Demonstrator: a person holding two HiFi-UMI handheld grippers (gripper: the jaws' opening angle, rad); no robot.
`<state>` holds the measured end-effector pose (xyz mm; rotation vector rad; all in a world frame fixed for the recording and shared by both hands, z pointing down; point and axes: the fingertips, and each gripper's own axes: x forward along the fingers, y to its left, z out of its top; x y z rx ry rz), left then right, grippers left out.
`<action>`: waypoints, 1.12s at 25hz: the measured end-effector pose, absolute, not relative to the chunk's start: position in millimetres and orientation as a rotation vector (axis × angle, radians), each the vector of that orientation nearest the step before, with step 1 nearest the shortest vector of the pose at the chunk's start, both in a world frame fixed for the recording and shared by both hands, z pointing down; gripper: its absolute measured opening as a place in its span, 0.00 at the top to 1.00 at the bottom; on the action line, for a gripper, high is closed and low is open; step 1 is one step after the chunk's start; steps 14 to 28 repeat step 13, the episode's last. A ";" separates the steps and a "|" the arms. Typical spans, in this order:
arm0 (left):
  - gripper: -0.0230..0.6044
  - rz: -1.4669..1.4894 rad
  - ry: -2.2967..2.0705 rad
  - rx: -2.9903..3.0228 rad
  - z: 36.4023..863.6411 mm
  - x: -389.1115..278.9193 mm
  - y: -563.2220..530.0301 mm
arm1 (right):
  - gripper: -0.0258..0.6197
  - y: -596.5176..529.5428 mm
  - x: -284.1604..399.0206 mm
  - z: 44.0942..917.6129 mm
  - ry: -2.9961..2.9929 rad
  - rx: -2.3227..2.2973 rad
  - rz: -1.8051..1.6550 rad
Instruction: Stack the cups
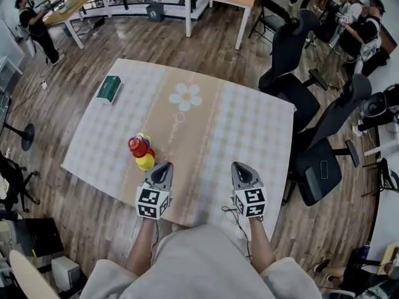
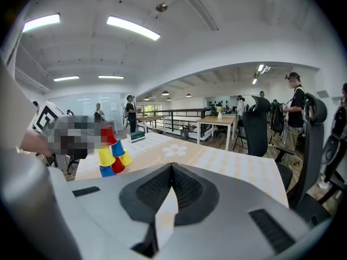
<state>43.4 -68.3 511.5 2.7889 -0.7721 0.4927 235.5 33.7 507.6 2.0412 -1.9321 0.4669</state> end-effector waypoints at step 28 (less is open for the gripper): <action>0.94 0.487 -0.782 2.788 507.8 38.7 -66.8 | 0.96 34.9 230.5 504.3 -1.938 2.027 0.463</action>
